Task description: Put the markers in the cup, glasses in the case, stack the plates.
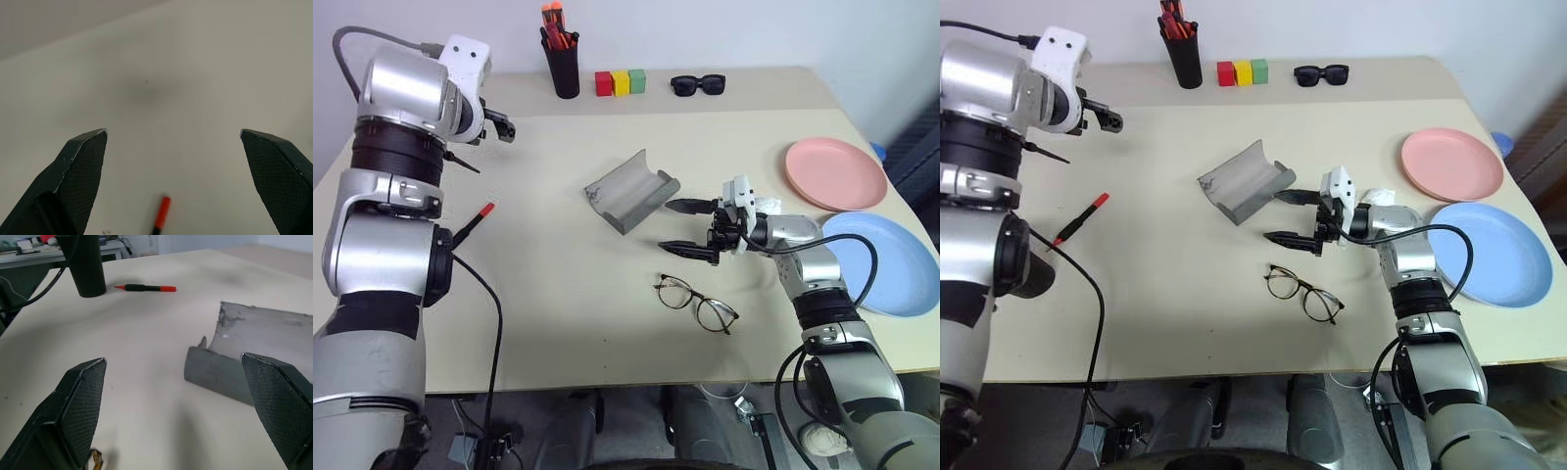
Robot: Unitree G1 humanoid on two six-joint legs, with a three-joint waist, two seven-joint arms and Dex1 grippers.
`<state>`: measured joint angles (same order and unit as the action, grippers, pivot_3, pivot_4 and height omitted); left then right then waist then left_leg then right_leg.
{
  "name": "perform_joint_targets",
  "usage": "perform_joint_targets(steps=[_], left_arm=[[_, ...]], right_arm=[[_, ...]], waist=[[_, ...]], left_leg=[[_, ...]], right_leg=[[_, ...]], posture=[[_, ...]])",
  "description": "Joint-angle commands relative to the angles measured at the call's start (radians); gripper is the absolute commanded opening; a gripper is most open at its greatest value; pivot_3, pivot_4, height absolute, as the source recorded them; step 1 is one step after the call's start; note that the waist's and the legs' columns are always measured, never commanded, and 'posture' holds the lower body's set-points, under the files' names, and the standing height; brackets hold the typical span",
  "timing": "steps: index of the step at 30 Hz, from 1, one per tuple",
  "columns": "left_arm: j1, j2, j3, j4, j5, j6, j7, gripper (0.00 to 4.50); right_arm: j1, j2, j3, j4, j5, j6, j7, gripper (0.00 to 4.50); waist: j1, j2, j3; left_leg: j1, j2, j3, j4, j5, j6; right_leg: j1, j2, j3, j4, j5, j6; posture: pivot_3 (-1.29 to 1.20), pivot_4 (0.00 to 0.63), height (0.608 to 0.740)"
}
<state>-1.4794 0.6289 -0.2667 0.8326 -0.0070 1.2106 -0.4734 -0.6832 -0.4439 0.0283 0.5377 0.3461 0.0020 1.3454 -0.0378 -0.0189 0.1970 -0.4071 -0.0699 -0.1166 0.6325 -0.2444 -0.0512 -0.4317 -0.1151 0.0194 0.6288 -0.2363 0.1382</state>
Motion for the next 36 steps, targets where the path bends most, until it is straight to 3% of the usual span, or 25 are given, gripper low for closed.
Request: perform_joint_targets(steps=[1,11,36], left_arm=[[-0.068,0.023,-0.129,0.109,0.106,-0.041,-0.097,4.48],[-0.15,-0.01,-0.15,0.343,0.16,0.021,-0.216,4.48],[0.059,-0.02,-0.101,0.48,0.237,-0.195,-0.287,4.48]], right_arm=[[-0.009,0.003,-0.023,0.011,0.006,-0.049,0.011,4.5],[0.005,0.002,-0.032,0.043,0.013,-0.093,0.016,4.5],[0.099,-0.024,-0.032,-0.282,0.059,0.121,-0.103,4.5]], waist=[[-0.008,0.0,0.0],[-0.009,0.0,0.001],[-0.007,-0.001,0.001]], left_leg=[[0.0,0.0,0.0,0.0,0.0,0.0],[0.0,0.0,0.0,0.001,0.0,0.001],[-0.001,-0.001,-0.001,0.016,-0.004,0.007]], right_leg=[[0.0,0.0,0.0,0.0,0.0,0.0],[0.0,0.0,0.0,0.002,0.0,0.0],[0.001,-0.001,0.0,0.015,0.0,0.0]], posture=[[0.0,0.15,0.74],[0.0,0.15,0.74],[0.0,0.15,0.74]])
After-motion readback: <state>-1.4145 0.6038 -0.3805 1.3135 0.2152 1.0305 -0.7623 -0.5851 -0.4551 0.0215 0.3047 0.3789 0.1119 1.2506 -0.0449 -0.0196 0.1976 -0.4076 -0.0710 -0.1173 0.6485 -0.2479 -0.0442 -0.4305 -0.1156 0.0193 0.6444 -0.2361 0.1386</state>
